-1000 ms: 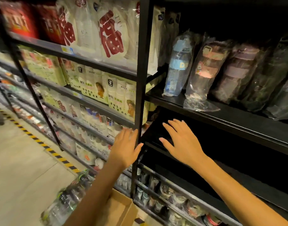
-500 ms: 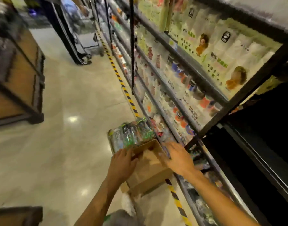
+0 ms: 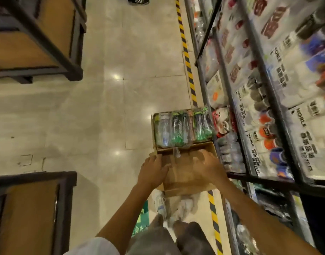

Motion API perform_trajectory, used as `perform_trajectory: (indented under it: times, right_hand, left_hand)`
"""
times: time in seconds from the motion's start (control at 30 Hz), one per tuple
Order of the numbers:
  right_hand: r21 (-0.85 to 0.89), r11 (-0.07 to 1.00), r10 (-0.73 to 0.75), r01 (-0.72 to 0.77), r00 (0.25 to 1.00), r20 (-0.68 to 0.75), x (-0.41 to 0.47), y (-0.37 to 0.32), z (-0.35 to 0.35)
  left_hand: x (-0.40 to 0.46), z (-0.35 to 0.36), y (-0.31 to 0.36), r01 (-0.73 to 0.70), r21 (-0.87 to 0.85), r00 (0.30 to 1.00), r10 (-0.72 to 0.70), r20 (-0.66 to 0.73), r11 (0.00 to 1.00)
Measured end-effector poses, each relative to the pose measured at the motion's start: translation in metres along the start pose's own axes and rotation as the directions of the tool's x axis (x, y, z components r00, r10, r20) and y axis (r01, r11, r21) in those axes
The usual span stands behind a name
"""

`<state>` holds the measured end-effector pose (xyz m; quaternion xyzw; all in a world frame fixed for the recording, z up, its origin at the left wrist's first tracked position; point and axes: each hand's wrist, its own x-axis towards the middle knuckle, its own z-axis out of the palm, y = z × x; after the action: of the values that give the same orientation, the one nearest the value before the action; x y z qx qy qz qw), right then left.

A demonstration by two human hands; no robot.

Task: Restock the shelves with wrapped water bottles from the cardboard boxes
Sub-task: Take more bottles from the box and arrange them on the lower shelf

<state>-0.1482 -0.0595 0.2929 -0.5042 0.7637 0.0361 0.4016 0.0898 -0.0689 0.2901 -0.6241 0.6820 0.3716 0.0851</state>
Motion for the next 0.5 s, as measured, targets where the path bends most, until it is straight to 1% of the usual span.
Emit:
perform_trajectory:
  times: [0.1,0.17,0.23,0.3,0.37,0.5]
  right_hand:
    - [0.078,0.996,0.039,-0.039,0.999,0.008,0.070,0.013,0.010]
    - [0.171,0.981,0.081,-0.086,0.996,0.035,0.121,0.019,0.018]
    - [0.246,0.961,0.116,-0.124,0.992,0.046,0.174,0.027,0.032]
    - [0.304,0.943,0.126,-0.136,0.991,0.053,0.229,0.041,0.052]
    - [0.372,0.915,0.152,-0.156,0.988,0.042,0.277,0.052,0.069]
    - [0.444,0.860,0.255,-0.250,0.966,0.051,0.366,0.080,0.102]
  left_hand:
    - [0.069,0.035,-0.011,0.049,-0.109,0.998,-0.044,0.046,0.993]
    - [0.123,0.075,-0.026,0.076,-0.212,0.996,-0.064,0.062,0.974]
    - [0.180,0.116,-0.040,0.132,-0.286,0.991,-0.118,0.065,0.949]
    - [0.225,0.133,-0.034,0.174,-0.347,0.985,-0.166,0.051,0.922]
    - [0.263,0.143,-0.025,0.171,-0.380,0.984,-0.175,0.026,0.909]
    - [0.340,0.170,-0.009,0.205,-0.428,0.976,-0.216,0.024,0.880]
